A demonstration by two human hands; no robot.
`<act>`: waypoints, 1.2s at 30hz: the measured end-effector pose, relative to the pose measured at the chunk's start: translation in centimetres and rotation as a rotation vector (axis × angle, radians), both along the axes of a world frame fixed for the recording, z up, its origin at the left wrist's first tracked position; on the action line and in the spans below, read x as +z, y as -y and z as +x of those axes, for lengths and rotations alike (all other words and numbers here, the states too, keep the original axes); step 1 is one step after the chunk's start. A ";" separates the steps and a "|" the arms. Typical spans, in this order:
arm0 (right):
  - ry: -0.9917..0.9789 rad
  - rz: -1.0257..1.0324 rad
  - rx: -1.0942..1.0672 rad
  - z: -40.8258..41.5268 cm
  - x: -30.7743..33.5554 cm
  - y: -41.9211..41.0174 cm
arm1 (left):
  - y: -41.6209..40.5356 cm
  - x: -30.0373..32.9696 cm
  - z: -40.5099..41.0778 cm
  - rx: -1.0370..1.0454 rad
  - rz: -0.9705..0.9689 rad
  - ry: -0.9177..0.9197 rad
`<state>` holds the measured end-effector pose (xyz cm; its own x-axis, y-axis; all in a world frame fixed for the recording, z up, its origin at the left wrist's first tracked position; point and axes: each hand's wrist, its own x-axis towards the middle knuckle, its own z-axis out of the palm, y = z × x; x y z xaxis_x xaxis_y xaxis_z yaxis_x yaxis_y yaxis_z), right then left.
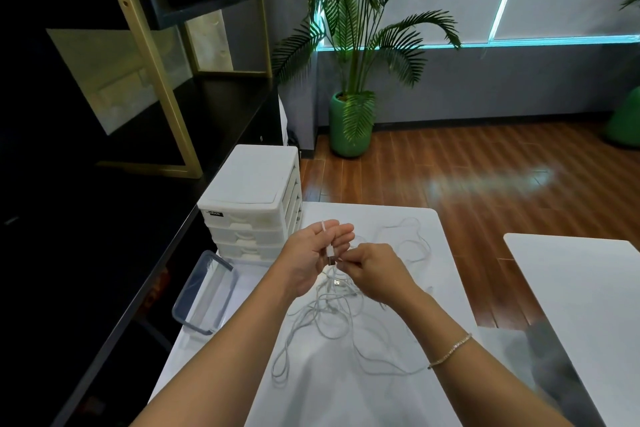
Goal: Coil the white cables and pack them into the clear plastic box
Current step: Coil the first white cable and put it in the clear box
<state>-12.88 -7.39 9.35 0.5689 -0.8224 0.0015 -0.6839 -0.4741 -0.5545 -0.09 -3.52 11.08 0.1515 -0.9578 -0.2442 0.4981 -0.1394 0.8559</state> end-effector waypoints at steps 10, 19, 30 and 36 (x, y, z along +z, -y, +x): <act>0.091 0.003 0.046 -0.5 -0.1 0.4 | 0.4 -2.5 0.3 -0.101 0.071 0.830; 0.326 0.036 -0.028 -0.2 -1.1 2.1 | 1.0 -3.6 -0.6 -0.080 0.071 0.529; 0.494 0.148 -0.205 -0.1 -4.1 3.6 | 2.7 -6.9 -1.3 -0.123 0.102 0.407; 0.599 0.183 -0.217 -0.6 -6.2 4.1 | 3.5 -8.6 -1.6 -0.112 0.079 0.172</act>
